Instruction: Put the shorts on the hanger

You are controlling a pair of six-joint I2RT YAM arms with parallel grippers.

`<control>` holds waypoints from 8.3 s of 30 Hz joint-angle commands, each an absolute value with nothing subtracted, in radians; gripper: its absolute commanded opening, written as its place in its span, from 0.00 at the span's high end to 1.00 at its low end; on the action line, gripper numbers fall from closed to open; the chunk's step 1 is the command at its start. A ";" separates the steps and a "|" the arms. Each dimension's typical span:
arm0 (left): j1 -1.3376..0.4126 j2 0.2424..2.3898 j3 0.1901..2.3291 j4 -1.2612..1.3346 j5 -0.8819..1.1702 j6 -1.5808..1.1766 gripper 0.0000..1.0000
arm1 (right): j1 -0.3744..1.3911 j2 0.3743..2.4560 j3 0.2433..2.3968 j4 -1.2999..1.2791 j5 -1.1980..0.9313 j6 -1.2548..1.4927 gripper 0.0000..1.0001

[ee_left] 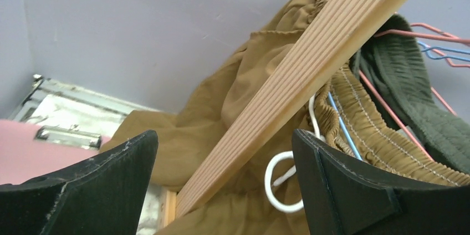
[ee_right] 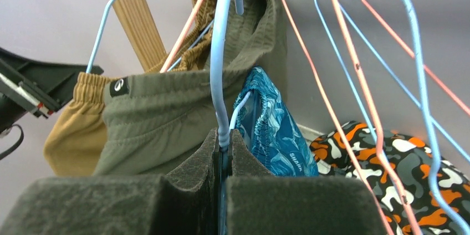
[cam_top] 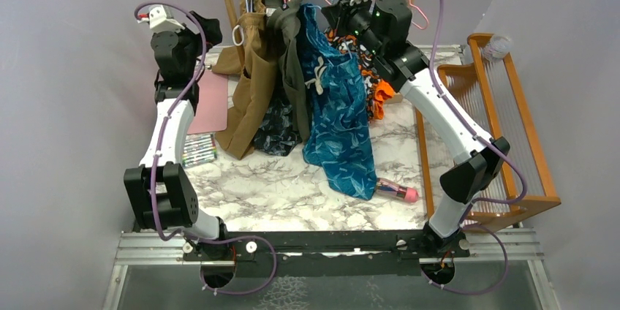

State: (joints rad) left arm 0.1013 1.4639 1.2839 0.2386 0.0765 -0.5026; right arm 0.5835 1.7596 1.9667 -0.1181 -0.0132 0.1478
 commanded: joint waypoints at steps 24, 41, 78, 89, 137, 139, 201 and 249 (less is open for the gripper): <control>-0.009 1.767 1.463 0.627 0.138 -0.169 0.13 | 0.584 1.699 1.918 -0.074 -0.052 0.140 0.99; -0.091 1.791 1.501 0.551 0.011 -0.024 0.64 | 0.584 1.667 1.883 -0.060 -0.060 0.131 0.99; -0.190 1.351 1.169 0.297 0.055 -0.144 1.00 | 0.584 1.497 1.784 -0.187 0.030 0.096 0.99; -0.207 1.203 1.060 0.169 0.039 -0.215 1.00 | 0.584 1.495 1.846 -0.285 -0.017 0.127 0.99; -0.210 1.096 0.965 0.164 0.020 -0.234 1.00 | 0.747 1.890 2.403 -0.174 0.186 -0.035 0.99; -0.212 1.095 0.968 0.164 0.024 -0.236 1.00 | 0.747 1.900 2.403 -0.147 0.193 -0.034 0.99; -0.233 1.054 0.918 0.098 -0.017 -0.219 1.00 | 0.726 1.600 2.006 -0.465 0.024 0.054 0.48; -0.235 1.053 0.955 0.054 -0.023 -0.199 1.00 | 0.727 1.534 2.028 -0.542 0.356 -0.020 0.99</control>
State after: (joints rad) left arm -0.2050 1.0653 0.9535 0.1986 -0.1421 -0.0807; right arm 0.7258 1.5425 1.9625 -0.5739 0.3626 -0.0269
